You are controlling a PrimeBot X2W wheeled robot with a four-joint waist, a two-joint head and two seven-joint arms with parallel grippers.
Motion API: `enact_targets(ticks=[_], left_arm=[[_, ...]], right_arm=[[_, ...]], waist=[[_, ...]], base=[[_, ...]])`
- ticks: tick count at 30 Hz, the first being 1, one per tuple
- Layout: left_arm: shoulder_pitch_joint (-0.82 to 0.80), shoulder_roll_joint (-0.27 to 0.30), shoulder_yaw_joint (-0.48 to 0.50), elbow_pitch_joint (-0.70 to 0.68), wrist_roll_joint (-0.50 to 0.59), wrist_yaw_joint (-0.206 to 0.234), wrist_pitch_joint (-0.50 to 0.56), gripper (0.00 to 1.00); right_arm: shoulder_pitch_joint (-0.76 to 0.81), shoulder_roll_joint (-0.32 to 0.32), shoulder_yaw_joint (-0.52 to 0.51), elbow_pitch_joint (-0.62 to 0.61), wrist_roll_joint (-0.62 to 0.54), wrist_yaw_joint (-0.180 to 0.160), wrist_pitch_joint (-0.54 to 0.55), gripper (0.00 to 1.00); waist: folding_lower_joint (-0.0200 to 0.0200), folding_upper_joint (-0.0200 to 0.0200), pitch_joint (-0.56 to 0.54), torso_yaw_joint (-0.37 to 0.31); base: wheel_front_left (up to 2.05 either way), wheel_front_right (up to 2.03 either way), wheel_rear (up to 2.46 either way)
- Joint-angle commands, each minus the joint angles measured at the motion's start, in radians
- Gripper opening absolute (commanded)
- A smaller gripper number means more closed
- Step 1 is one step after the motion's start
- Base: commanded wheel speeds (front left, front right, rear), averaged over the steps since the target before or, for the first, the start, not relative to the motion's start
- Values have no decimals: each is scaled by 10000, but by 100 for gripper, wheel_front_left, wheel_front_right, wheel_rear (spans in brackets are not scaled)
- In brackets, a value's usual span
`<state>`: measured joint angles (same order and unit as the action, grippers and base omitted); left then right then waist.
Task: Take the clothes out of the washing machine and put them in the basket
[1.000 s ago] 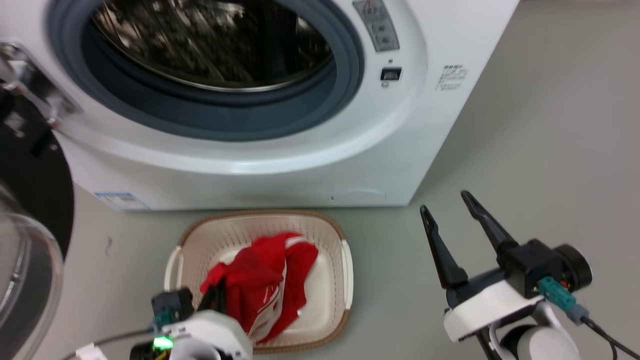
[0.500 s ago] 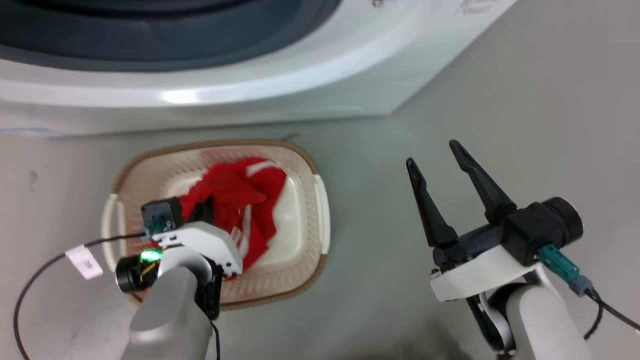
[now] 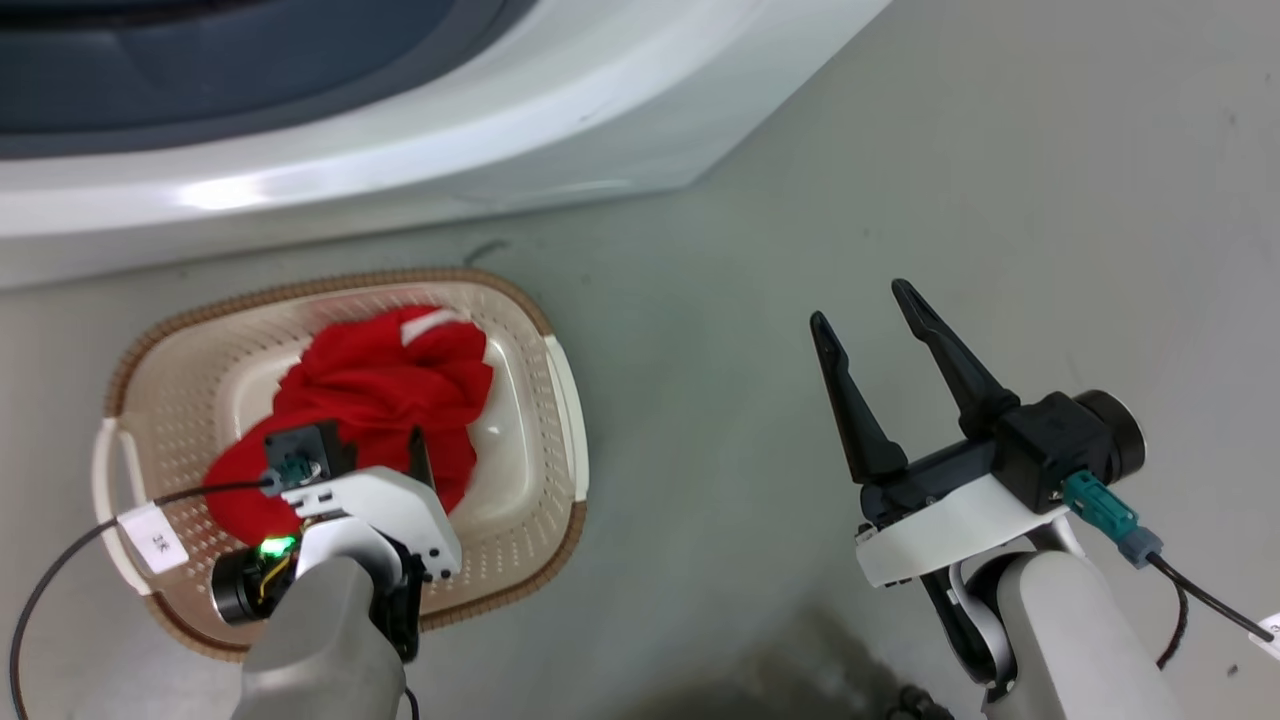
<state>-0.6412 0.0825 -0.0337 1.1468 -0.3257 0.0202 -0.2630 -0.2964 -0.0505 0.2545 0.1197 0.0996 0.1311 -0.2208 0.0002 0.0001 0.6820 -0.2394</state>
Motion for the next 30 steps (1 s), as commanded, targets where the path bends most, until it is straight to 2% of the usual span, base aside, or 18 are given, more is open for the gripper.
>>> enact_targets(ticks=[1, 7, 14, 20, 30], left_arm=[[197, -31, -4, -12, 35, -45, -24, 100], [1067, -177, 97, -858, 153, -330, -24, 100], [2338, -258, 414, -2891, 484, -573, -25, 100], [3180, -294, 676, -5070, 1018, -731, -25, 100], [4305, -300, 762, -8731, 2052, -706, -25, 100]], right_arm=[[-3, 5, -52, 88, -25, -7, -90, 100], [481, 3, -420, 446, -298, -7, -65, 100], [1223, 5, -802, 233, -565, -7, 209, 100], [1820, 5, -1208, -148, -647, -7, 503, 100], [2418, 5, -1702, -791, -866, -7, 857, 100]], waist=[[-2, -1, -745, 295], [-2, -1, -2542, 811], [-2, -1, -4192, 1363], [-2, -1, -5090, 1775], [-2, -1, -6024, 2154]], base=[[0, 0, 0], [0, 0, 0], [0, 0, 0], [0, 0, 0], [0, 0, 0]])
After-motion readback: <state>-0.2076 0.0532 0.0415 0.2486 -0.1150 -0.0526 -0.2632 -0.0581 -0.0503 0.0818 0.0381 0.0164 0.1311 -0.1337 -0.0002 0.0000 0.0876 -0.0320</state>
